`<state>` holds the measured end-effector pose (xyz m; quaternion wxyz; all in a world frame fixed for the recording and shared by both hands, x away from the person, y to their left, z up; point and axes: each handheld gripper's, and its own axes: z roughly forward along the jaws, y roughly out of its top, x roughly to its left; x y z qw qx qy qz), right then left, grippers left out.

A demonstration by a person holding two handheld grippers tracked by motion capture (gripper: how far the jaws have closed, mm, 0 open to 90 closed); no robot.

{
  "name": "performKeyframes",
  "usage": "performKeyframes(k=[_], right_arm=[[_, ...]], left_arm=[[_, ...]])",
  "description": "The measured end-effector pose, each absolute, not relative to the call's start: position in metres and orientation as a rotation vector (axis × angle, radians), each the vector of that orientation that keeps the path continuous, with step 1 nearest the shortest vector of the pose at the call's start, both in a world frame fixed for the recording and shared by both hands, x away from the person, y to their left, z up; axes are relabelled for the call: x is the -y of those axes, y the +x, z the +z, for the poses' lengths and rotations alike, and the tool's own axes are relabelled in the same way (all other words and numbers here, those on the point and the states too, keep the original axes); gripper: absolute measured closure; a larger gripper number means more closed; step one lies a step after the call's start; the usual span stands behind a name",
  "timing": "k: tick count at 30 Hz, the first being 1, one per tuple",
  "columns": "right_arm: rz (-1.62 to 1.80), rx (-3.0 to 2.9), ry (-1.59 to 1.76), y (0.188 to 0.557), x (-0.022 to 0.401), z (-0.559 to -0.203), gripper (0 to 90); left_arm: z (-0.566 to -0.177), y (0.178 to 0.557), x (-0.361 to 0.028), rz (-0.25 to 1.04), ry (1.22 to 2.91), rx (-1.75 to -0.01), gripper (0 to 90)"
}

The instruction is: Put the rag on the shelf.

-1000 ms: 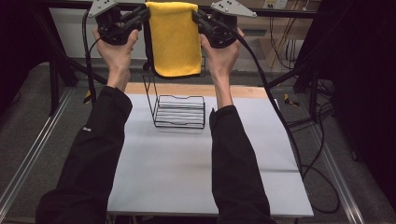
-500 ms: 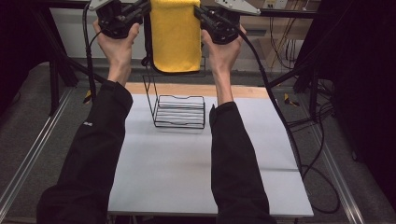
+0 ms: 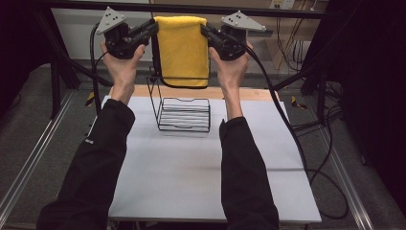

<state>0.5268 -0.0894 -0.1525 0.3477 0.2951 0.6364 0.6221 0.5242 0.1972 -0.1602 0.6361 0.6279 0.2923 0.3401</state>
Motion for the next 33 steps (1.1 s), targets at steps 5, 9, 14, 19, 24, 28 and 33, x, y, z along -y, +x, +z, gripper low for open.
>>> performKeyframes(k=[5,9,14,19,24,28,33], right_arm=[[1.607,-1.686,0.770,0.521,0.089,-0.166,84.7],[1.609,-1.704,0.769,0.517,0.089,-0.175,84.7],[1.620,-1.707,0.757,0.511,0.090,-0.181,84.6],[1.607,-1.720,0.760,0.508,0.091,-0.186,84.6],[1.602,-1.734,0.763,0.506,0.093,-0.196,84.6],[1.597,-1.744,0.752,0.503,0.094,-0.201,84.5],[1.589,-1.759,0.728,0.495,0.094,-0.205,84.5]], left_arm=[[-0.175,0.517,-0.200,0.772,1.455,-0.673,79.0],[-0.184,0.512,-0.203,0.739,1.460,-0.667,79.0],[-0.186,0.505,-0.203,0.752,1.479,-0.653,79.0],[-0.192,0.501,-0.202,0.745,1.501,-0.659,79.0],[-0.200,0.499,-0.202,0.734,1.514,-0.655,78.9],[-0.206,0.496,-0.203,0.721,1.518,-0.655,78.9],[-0.211,0.489,-0.206,0.714,1.534,-0.649,78.7]])
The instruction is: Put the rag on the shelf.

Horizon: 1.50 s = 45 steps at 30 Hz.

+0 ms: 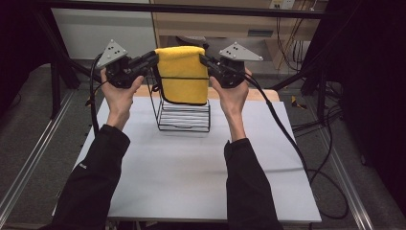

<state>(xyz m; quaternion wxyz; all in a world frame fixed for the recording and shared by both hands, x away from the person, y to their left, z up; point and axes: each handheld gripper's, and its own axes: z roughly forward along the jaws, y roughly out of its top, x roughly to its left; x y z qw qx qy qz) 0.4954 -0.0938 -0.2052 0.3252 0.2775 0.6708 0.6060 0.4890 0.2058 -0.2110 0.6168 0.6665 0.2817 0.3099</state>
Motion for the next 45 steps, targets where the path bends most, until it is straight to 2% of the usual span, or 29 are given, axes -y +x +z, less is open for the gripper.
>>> performKeyframes(k=[34,45], right_arm=[[1.509,-1.976,0.672,0.455,0.100,-0.238,83.5],[1.445,-2.014,0.646,0.454,0.099,-0.249,83.2]], left_arm=[[-0.252,0.446,-0.210,0.630,1.663,-0.657,76.7],[-0.257,0.439,-0.212,0.601,1.724,-0.685,69.0]])
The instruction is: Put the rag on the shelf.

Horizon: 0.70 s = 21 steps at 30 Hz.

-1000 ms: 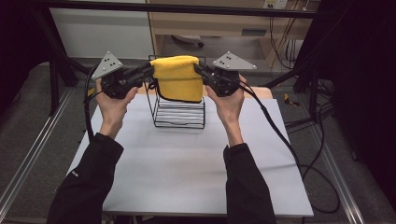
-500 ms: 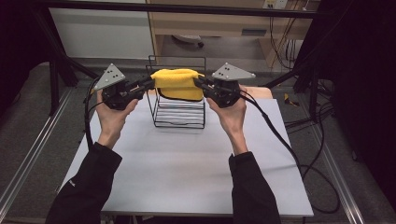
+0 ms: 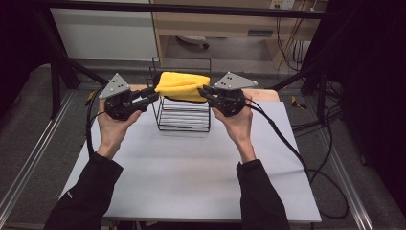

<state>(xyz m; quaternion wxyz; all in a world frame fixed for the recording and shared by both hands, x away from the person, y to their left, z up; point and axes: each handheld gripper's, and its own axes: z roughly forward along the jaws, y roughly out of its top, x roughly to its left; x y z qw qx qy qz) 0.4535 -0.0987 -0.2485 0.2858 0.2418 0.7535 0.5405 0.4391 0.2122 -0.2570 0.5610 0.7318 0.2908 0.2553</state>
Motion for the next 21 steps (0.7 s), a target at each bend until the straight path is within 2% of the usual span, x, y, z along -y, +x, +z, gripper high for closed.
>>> performKeyframes(k=[7,14,17,21], right_arm=[[1.427,-2.028,0.638,0.453,0.097,-0.254,83.0],[1.432,-2.025,0.633,0.454,0.098,-0.260,82.5],[1.434,-2.030,0.626,0.453,0.099,-0.261,81.8],[1.423,-2.039,0.625,0.451,0.100,-0.264,79.6]], left_arm=[[-0.239,0.433,-0.221,0.566,1.688,-0.682,58.4],[-0.248,0.448,-0.211,0.525,1.729,-0.779,57.9],[-0.256,0.455,-0.208,0.468,1.741,-0.812,61.3],[-0.263,0.459,-0.206,0.441,1.754,-0.848,72.2]])
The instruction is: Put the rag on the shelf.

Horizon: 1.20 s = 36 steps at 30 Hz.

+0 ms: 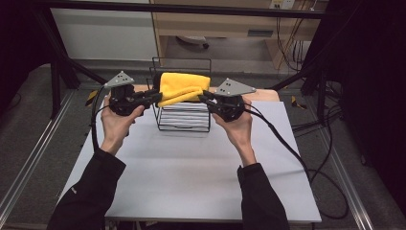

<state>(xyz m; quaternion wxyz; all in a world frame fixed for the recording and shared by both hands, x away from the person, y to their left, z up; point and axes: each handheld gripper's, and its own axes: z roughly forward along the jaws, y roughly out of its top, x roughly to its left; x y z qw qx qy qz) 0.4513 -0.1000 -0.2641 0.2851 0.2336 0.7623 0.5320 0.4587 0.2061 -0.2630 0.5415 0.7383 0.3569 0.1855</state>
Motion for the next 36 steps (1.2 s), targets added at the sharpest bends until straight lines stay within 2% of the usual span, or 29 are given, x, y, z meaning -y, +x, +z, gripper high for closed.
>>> performKeyframes(k=[2,5,15,19,24,29,32,36], right_arm=[[1.413,-2.044,0.630,0.450,0.100,-0.265,78.2],[1.422,-2.051,0.649,0.449,0.102,-0.267,74.2],[1.539,-2.034,0.754,0.442,0.110,-0.265,51.1],[1.545,-2.021,0.798,0.445,0.106,-0.269,48.7],[1.444,-2.025,0.898,0.462,0.097,-0.285,53.9],[1.408,-2.004,0.968,0.476,0.093,-0.302,68.1],[1.398,-2.001,0.981,0.478,0.094,-0.308,79.9],[1.406,-2.027,0.962,0.477,0.095,-0.310,81.6]], left_arm=[[-0.265,0.459,-0.205,0.448,1.765,-0.849,77.8],[-0.268,0.459,-0.203,0.453,1.782,-0.852,81.0],[-0.276,0.460,-0.198,0.531,1.802,-0.837,81.7],[-0.281,0.462,-0.197,0.541,1.802,-0.835,81.7],[-0.284,0.465,-0.197,0.552,1.782,-0.843,81.6],[-0.289,0.470,-0.195,0.560,1.775,-0.854,81.0],[-0.293,0.473,-0.195,0.561,1.770,-0.851,80.0],[-0.294,0.473,-0.199,0.568,1.777,-0.856,76.5]])
